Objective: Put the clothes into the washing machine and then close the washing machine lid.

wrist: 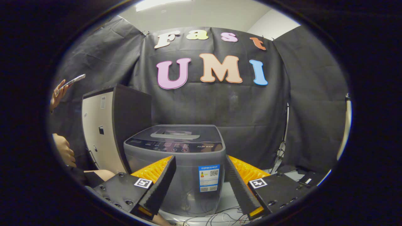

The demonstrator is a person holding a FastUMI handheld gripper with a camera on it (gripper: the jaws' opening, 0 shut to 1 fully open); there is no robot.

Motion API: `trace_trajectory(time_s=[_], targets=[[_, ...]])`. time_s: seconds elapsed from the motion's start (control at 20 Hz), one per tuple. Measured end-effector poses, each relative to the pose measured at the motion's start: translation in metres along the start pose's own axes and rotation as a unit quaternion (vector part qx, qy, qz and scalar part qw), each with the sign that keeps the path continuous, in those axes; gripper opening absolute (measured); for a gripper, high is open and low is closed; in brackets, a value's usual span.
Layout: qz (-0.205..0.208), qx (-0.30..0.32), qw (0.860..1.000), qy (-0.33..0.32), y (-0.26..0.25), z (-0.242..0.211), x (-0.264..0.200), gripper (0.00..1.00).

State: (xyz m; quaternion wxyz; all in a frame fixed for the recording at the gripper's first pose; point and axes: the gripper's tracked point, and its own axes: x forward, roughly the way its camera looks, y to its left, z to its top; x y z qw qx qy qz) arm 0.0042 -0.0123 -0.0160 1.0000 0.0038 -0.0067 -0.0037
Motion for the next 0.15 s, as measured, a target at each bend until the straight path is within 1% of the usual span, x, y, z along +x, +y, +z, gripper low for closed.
trace_trajectory(time_s=[0.15], targets=[[0.0, 0.0, 1.0, 0.0, 0.0, 0.0004, 0.0003, 0.96]])
